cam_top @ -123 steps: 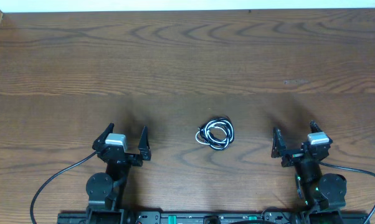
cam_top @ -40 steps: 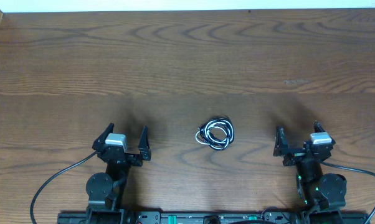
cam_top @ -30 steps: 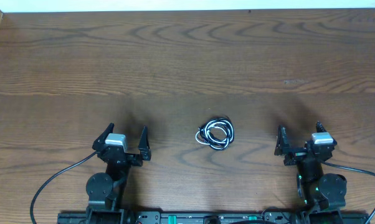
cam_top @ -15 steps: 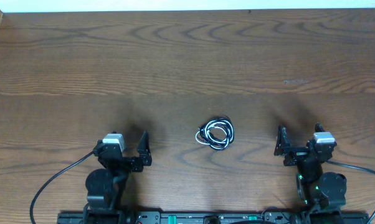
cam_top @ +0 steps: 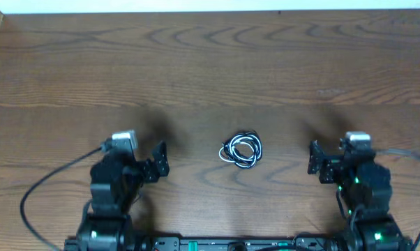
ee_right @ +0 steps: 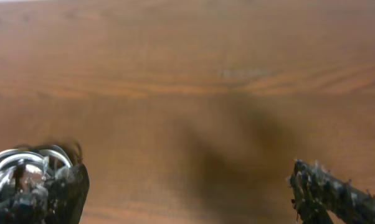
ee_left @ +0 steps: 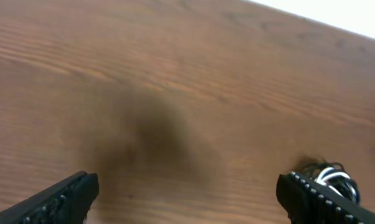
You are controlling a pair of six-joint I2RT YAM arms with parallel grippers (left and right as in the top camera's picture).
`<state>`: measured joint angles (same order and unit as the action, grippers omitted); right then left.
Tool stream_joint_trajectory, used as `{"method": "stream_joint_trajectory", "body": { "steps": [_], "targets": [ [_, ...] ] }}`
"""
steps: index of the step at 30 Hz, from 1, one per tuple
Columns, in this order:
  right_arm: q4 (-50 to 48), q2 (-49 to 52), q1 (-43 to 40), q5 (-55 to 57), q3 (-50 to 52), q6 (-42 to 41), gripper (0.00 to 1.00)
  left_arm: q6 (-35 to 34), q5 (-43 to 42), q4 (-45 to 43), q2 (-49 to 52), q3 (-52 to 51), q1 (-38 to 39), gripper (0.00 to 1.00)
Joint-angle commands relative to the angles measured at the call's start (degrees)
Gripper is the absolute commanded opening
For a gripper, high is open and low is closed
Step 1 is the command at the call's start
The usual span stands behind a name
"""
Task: Untangle cables
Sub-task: 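Reach the left gripper to the tangled cables and grasp them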
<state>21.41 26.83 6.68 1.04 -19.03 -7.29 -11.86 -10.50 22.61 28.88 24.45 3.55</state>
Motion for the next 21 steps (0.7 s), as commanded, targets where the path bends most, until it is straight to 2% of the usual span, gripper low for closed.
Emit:
{"method": "stream_joint_trajectory", "body": {
  "steps": [1,5,9,12,17,21],
  "targets": [
    [1.8,6.7,0.3,-1.7,-4.1,-0.9,0.99,-0.5,-4.0,1.6,7.4,5.8,0.2,0.96],
    [5.6,15.8,0.3,-3.3,-8.6,-0.8,0.99,0.1,-4.5,7.2,16.3,12.9,0.2,0.96],
    [11.3,22.9,0.3,-3.1,-13.4,4.6,0.99,1.6,-4.4,13.8,23.6,19.8,0.6,0.96],
    [15.1,27.1,0.3,-3.1,-16.6,7.2,0.99,3.7,-3.8,17.0,28.1,24.3,3.6,0.96],
    [15.6,29.4,0.3,-10.3,-19.1,6.5,0.99,8.0,-2.3,15.5,32.9,27.3,13.3,0.96],
    [15.0,29.4,0.3,-13.7,-19.1,6.5,0.99,8.4,-2.4,12.4,35.7,27.3,19.7,0.96]
  ]
}}
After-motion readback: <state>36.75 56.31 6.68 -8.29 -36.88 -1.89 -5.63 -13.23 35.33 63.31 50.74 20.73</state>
